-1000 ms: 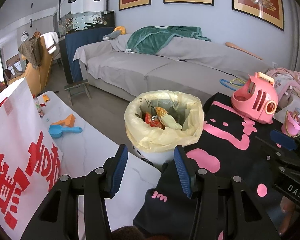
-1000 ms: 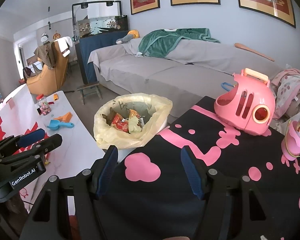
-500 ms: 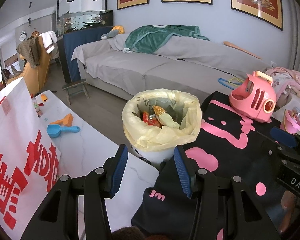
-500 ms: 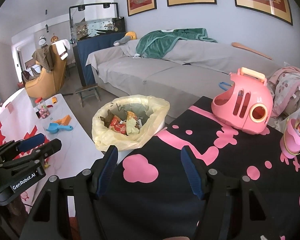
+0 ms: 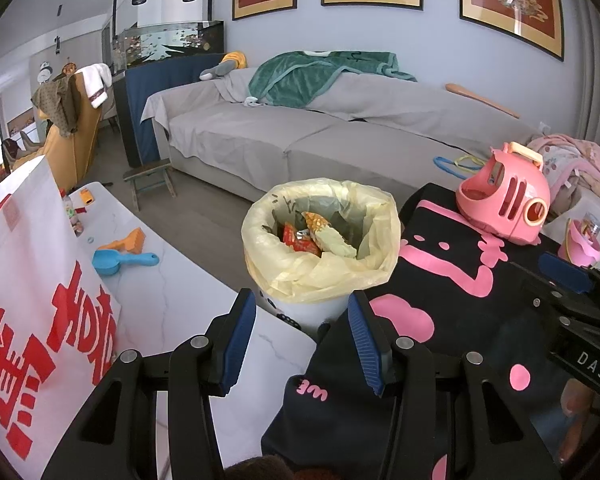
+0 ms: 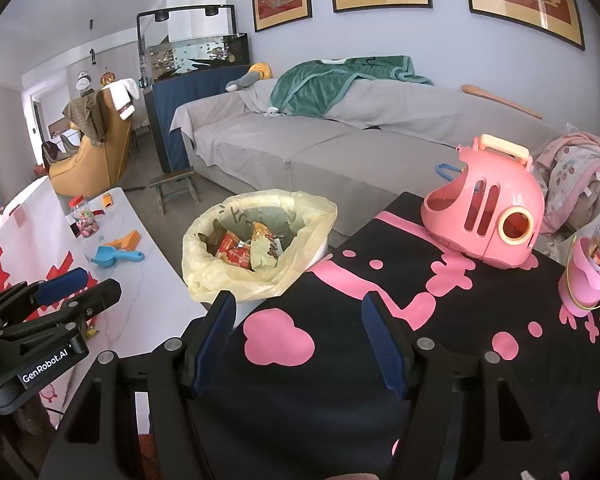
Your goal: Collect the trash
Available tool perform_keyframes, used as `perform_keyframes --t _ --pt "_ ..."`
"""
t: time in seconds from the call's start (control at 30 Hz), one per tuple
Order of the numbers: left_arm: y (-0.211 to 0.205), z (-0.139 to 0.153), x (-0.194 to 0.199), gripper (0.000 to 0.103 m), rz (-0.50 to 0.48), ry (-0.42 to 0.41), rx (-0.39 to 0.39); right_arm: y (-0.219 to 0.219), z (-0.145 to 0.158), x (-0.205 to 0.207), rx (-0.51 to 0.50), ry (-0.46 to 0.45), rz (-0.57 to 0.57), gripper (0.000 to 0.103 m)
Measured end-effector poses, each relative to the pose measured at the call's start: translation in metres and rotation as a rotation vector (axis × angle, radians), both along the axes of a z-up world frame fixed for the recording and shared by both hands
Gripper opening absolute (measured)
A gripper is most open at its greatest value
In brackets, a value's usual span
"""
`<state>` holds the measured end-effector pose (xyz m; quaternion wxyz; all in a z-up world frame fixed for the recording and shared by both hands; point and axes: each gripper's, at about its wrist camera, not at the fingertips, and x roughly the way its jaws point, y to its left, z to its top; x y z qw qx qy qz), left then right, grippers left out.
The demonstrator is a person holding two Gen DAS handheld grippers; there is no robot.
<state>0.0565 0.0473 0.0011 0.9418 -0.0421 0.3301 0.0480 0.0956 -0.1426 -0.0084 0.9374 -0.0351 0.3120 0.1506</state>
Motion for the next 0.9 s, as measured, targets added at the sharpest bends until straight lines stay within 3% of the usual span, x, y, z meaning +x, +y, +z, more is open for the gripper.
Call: perform_keyframes --t 0.9 --pt "-0.0007 -0.0012 -0.0012 0.049 0.003 0.0 -0.002 -0.0015 -0.0014 -0.0005 -0.003 0.005 -0.001 0.063"
